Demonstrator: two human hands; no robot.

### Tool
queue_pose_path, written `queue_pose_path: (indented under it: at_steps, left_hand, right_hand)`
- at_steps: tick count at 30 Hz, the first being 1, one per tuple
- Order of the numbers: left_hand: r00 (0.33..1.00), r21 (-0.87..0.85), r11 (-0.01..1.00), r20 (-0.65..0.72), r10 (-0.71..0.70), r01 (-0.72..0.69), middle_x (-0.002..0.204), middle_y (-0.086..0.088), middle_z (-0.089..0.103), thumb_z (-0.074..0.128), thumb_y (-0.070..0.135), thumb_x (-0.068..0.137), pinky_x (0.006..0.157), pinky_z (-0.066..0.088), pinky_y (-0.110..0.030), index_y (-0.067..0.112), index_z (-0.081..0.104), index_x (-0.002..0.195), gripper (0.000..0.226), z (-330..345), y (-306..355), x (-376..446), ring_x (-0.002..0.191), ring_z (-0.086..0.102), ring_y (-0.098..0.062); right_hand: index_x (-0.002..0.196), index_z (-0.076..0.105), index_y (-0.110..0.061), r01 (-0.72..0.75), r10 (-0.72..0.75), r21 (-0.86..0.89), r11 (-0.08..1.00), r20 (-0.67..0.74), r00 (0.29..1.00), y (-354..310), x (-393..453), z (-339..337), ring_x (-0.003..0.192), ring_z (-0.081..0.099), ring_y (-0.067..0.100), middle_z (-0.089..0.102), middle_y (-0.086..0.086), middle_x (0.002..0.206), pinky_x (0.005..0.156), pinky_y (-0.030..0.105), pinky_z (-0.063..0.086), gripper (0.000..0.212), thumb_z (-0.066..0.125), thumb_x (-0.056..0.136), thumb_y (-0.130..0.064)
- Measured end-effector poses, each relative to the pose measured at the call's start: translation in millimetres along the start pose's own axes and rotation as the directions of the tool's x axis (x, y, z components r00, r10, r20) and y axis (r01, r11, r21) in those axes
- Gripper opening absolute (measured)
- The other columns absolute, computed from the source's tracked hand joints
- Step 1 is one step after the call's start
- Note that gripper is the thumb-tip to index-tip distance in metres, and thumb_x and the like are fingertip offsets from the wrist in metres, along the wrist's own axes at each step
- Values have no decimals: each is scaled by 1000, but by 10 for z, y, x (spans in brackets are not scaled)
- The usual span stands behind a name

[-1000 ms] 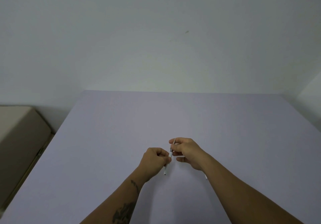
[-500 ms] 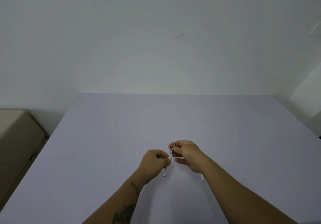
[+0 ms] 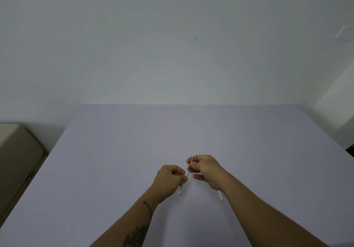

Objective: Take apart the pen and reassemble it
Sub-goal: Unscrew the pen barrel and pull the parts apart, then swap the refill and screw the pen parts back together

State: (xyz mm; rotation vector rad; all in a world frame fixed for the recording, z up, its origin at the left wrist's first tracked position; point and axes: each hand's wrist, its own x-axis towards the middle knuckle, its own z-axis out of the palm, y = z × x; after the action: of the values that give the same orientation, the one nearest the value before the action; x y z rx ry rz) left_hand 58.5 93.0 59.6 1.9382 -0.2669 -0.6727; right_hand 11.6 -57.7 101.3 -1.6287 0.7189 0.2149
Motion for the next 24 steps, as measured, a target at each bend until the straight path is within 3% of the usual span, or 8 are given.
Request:
queue_pose_path:
  at_steps: [4, 8, 14, 17, 19, 21, 24]
  left_hand:
    - [1000, 5, 1000, -7, -10, 10, 77, -3, 69, 69, 11, 84, 76, 56, -31, 10, 75, 88, 7, -22, -26, 8, 72, 63, -16]
    - [1000, -1, 1000, -2, -28, 28, 75, -2, 69, 69, 11, 83, 77, 56, -33, 11, 75, 86, 6, -43, -49, 36, 71, 62, -16]
    - [998, -1, 998, 13, -62, 62, 78, -4, 69, 68, 11, 85, 81, 57, -37, 16, 73, 84, 7, 4, -63, 135, 75, 64, -19]
    - [997, 1, 997, 0, -80, 80, 76, -4, 66, 67, 12, 86, 81, 56, -37, 18, 71, 80, 9, 68, -65, 190, 75, 63, -20]
    - [995, 4, 996, -21, -94, 94, 73, -3, 63, 66, 13, 85, 74, 53, -34, 16, 70, 77, 9, 108, -86, 234, 72, 60, -20]
    - [993, 12, 993, -35, -114, 114, 72, -4, 63, 66, 12, 85, 70, 50, -32, 12, 70, 77, 9, 153, -109, 278, 69, 57, -19]
    - [987, 27, 987, -40, -157, 158, 74, -5, 64, 64, 13, 86, 70, 49, -31, 9, 70, 79, 10, 226, -117, 335, 69, 56, -19]
  right_hand:
    - [92, 74, -16, -16, 14, 54, 998, 26, 1000, -23, 11, -11, 96, 66, 19, 70, 7, 100, 80, 32, 55, 25, 52, 97, -5]
    - [94, 75, -17, -5, 5, 74, 997, 3, 1000, -49, 56, -33, 87, 65, 17, 71, 6, 95, 74, 30, 54, 21, 56, 95, -7]
    - [87, 75, -16, 161, -126, 135, 978, -236, 964, -119, 229, -173, 70, 65, 12, 72, 4, 81, 59, 22, 50, 18, 60, 91, -6]
    - [80, 75, -19, 164, -108, 158, 974, -312, 944, -105, 340, -331, 69, 63, 11, 71, 1, 78, 56, 21, 52, 21, 61, 91, -8]
    - [73, 75, -19, 121, -84, 97, 988, -322, 943, -36, 440, -449, 66, 62, 15, 72, 5, 75, 60, 27, 50, 23, 61, 87, -8]
    - [75, 75, -18, 61, -88, -93, 994, -319, 944, 101, 563, -556, 68, 63, 19, 72, 8, 75, 63, 32, 50, 18, 61, 82, -8]
    - [102, 67, -19, -34, -76, -418, 908, -243, 967, 331, 749, -622, 82, 66, 22, 66, 2, 91, 72, 33, 56, 25, 62, 79, -12]
